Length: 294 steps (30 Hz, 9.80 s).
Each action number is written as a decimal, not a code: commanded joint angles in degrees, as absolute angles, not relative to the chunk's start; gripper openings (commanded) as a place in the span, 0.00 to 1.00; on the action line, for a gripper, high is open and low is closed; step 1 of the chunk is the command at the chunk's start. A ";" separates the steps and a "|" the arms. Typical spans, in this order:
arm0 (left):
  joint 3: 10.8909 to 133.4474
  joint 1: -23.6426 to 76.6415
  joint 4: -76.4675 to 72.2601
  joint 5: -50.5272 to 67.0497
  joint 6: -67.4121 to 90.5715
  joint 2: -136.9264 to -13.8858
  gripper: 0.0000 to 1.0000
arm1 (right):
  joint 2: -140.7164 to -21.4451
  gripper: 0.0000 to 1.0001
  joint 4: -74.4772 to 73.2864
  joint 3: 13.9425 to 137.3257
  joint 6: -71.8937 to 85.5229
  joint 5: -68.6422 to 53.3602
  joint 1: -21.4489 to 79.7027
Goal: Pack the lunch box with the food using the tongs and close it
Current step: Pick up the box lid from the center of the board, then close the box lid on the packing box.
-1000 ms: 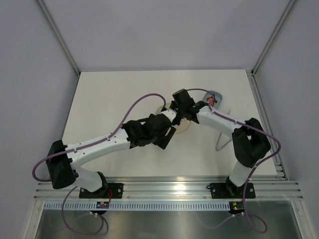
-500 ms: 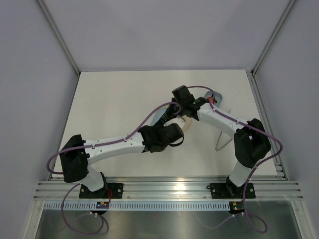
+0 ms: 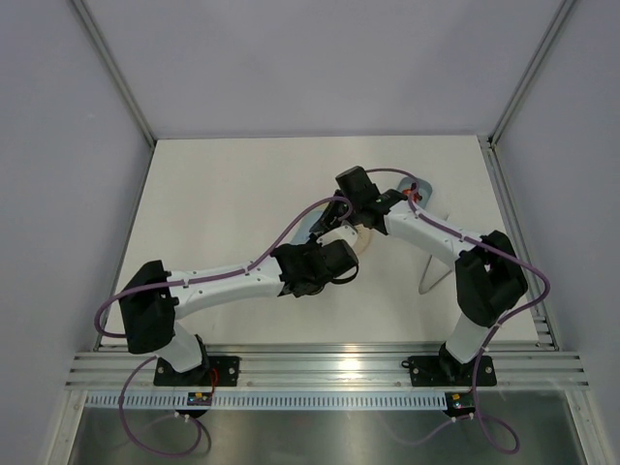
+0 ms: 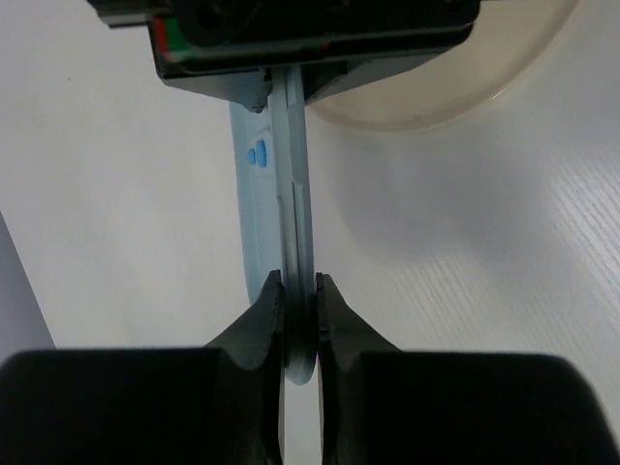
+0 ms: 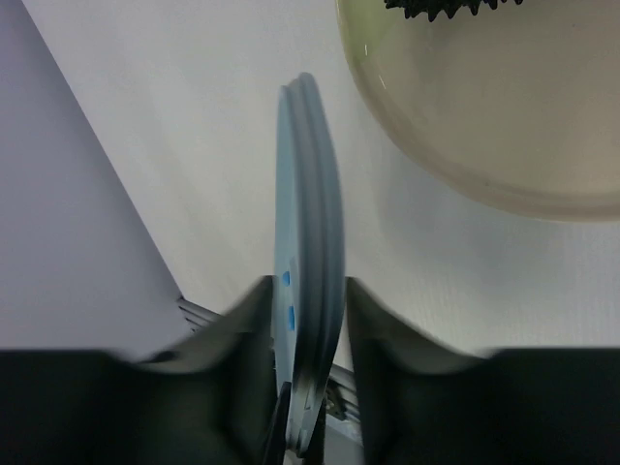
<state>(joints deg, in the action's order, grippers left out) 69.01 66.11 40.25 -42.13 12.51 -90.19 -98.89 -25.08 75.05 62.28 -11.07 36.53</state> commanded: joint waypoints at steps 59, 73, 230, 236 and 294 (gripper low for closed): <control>51.33 21.53 -35.51 59.50 69.52 -71.37 0.00 | -73.12 0.54 69.34 36.65 70.66 -44.91 19.51; 51.15 21.62 -33.84 59.33 68.03 -71.89 0.00 | -71.02 0.28 60.92 40.87 67.16 -46.76 19.51; 57.92 20.83 22.76 37.44 28.92 -60.65 0.99 | -112.84 0.00 -45.00 101.51 18.72 -12.31 -2.99; 58.09 20.83 23.99 37.09 28.21 -59.86 0.99 | -118.38 0.00 -43.69 101.43 20.13 -10.29 -2.20; 56.87 20.92 24.61 36.83 27.95 -59.59 0.99 | -125.23 0.00 -45.26 109.42 21.27 -1.15 2.55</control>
<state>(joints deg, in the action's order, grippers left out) 57.49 21.04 25.30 37.43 28.49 -61.23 -119.09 -42.44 106.80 20.64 -3.92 2.11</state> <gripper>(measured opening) 0.988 0.007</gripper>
